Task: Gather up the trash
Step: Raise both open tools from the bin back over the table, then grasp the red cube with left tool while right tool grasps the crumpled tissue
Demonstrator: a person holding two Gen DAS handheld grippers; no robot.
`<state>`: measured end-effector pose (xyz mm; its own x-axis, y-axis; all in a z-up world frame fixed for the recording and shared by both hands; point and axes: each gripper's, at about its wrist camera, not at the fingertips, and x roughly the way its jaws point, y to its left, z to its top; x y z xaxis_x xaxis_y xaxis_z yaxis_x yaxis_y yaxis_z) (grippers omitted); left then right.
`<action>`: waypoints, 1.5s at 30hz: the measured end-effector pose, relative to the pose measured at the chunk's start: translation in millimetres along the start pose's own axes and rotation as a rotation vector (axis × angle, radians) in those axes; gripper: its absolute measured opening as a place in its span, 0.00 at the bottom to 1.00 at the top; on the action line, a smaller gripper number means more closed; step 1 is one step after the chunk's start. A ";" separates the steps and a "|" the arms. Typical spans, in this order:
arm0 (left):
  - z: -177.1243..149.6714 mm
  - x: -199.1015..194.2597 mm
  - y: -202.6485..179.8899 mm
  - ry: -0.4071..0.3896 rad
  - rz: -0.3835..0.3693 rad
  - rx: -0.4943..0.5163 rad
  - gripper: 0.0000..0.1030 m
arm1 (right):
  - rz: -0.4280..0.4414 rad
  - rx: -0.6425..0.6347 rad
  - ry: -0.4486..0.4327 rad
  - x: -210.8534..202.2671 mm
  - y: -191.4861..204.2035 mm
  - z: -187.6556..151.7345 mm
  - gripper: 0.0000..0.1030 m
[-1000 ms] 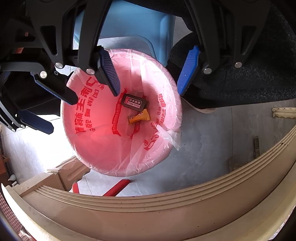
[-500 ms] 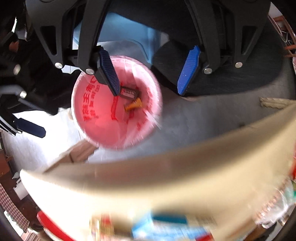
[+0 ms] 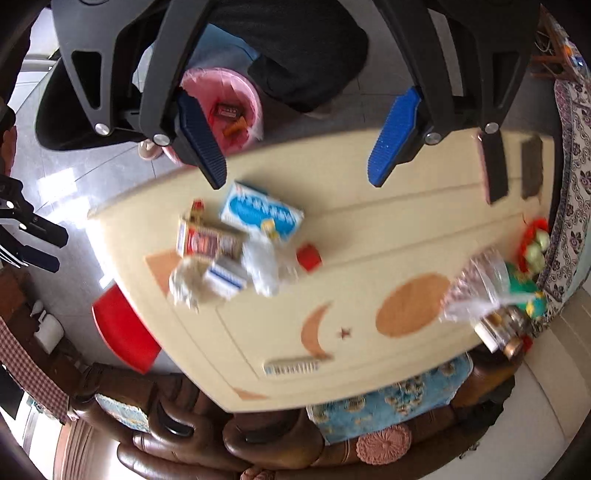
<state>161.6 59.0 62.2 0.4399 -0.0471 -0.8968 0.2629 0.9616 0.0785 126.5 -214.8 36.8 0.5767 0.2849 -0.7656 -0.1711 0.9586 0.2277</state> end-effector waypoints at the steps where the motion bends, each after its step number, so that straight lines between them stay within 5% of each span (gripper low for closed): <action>1: 5.7 -1.3 1.8 0.004 0.001 -0.011 0.75 | 0.002 0.005 -0.005 -3.1 -1.0 7.4 0.72; 8: 43.3 13.4 11.4 0.077 0.000 -0.068 0.75 | -0.012 -0.008 -0.007 0.5 1.0 44.0 0.72; 16: 66.5 73.1 19.6 0.170 -0.046 -0.130 0.75 | -0.013 0.012 0.040 44.2 -8.5 63.9 0.72; 45: 92.3 267.2 71.8 0.392 -0.087 -0.477 0.75 | -0.011 0.115 0.234 192.9 -69.0 62.0 0.72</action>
<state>377.2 90.5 -131.5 0.0620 -0.1148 -0.9915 -0.1683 0.9779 -0.1237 299.1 -226.0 -89.4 0.3758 0.2792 -0.8837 -0.0656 0.9592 0.2751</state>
